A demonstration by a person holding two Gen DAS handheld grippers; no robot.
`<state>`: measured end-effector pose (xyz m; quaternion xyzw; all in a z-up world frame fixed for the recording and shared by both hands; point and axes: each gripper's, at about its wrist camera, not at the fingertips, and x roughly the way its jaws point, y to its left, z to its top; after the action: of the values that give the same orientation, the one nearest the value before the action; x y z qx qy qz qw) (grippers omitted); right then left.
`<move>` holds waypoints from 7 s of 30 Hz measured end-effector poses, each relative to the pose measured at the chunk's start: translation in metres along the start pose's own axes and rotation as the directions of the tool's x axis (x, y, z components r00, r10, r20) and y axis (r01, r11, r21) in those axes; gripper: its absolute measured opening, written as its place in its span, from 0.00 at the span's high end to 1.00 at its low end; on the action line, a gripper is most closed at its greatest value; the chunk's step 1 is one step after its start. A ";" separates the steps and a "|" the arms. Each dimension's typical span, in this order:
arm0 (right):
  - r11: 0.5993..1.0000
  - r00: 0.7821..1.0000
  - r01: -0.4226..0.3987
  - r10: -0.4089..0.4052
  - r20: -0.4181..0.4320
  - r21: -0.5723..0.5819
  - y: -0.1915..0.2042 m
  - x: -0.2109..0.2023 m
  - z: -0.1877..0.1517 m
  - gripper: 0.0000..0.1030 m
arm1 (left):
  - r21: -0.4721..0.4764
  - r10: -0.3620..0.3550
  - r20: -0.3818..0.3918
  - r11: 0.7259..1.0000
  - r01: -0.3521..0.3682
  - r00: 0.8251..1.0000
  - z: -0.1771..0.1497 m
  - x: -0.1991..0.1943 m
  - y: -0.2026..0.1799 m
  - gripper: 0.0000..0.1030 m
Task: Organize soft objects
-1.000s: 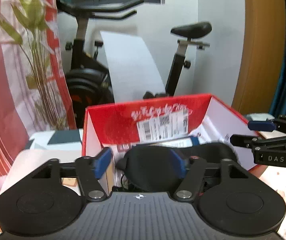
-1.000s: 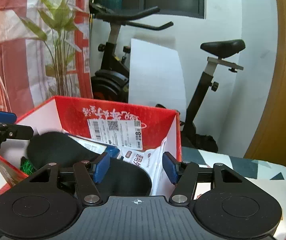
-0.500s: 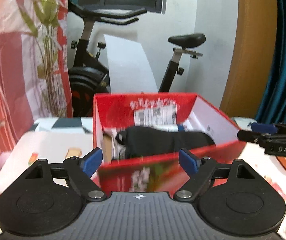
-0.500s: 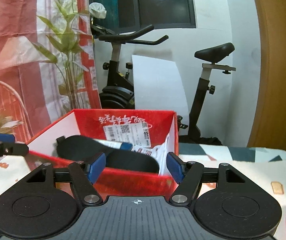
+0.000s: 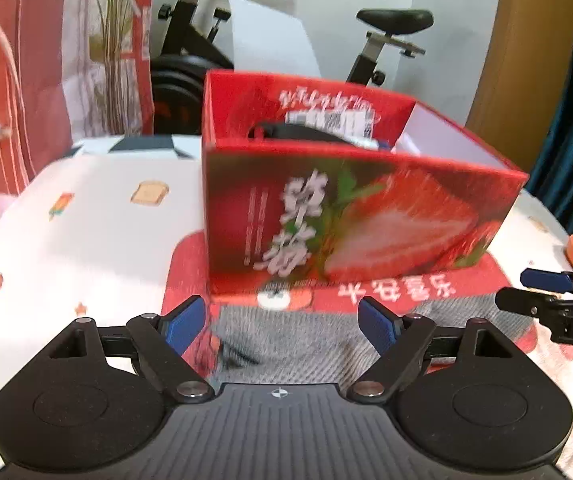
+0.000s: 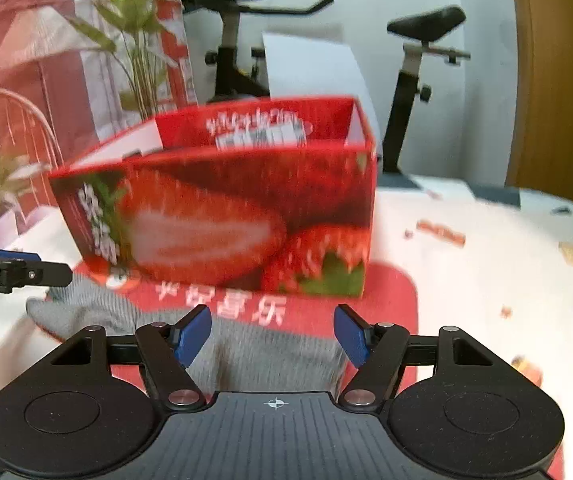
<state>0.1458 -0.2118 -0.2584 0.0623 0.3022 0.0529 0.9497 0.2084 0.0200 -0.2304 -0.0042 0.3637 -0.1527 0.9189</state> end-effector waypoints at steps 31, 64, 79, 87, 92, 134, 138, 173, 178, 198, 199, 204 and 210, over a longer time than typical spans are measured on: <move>0.999 0.995 0.048 -0.047 -0.091 0.010 0.001 0.027 -0.035 0.34 | -0.110 0.008 -0.043 0.994 -0.012 0.999 -0.031 0.023 0.004 0.19; 0.995 0.997 -0.081 0.081 -0.001 -0.053 0.020 -0.007 -0.013 0.79 | -0.028 -0.080 0.063 0.996 0.082 0.995 -0.019 -0.028 -0.011 0.74; 0.952 0.954 -0.149 0.209 0.216 -0.266 0.025 -0.047 0.117 0.79 | 0.085 -0.056 0.339 0.996 0.029 0.939 0.080 -0.077 -0.021 0.74; 0.927 0.969 -0.053 0.137 0.205 -0.370 0.027 0.002 0.178 0.79 | 0.133 -0.035 0.351 0.991 -0.013 0.936 0.141 -0.020 -0.028 0.74; 0.950 0.988 -0.018 0.065 0.140 -0.312 0.018 0.065 0.197 0.79 | 0.105 -0.008 0.241 0.994 -0.018 0.970 0.169 0.042 -0.016 0.74; 0.988 0.996 0.089 -0.089 0.010 -0.122 0.016 0.028 0.224 0.00 | 0.090 0.046 0.228 0.994 -0.068 0.972 0.179 -0.040 -0.018 0.00; 0.998 0.998 0.031 -0.028 0.059 -0.048 0.012 -0.005 0.223 0.00 | 0.089 0.066 0.259 0.992 -0.092 0.964 0.173 -0.068 -0.025 0.00; 0.976 0.923 0.211 -0.183 0.337 -0.047 0.086 -0.260 0.178 0.00 | 0.004 0.176 0.477 0.979 -0.202 0.861 0.122 -0.257 -0.082 0.00; 0.975 0.918 0.219 -0.198 0.345 -0.023 0.079 -0.269 0.175 0.00 | -0.003 0.169 0.485 0.981 -0.192 0.858 0.122 -0.256 -0.087 0.00; 0.970 0.915 0.241 -0.233 0.329 0.015 0.065 -0.265 0.172 0.00 | -0.007 0.165 0.483 0.983 -0.185 0.860 0.119 -0.255 -0.086 0.00; 0.970 0.915 0.243 -0.234 0.329 0.014 0.064 -0.265 0.172 0.00 | -0.008 0.166 0.482 0.983 -0.186 0.860 0.119 -0.255 -0.086 0.00; 0.969 0.916 0.247 -0.239 0.323 0.018 0.065 -0.262 0.170 0.00 | -0.010 0.177 0.480 0.981 -0.196 0.859 0.119 -0.255 -0.087 0.00; 0.969 0.919 0.247 -0.240 0.313 0.018 0.065 -0.260 0.169 0.00 | -0.011 0.182 0.473 0.980 -0.200 0.862 0.118 -0.253 -0.088 0.00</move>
<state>0.0288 -0.1979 0.0360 0.0213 0.1529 -0.0730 0.9853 0.0887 -0.0045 0.0352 0.0125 0.1251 -0.0623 0.9901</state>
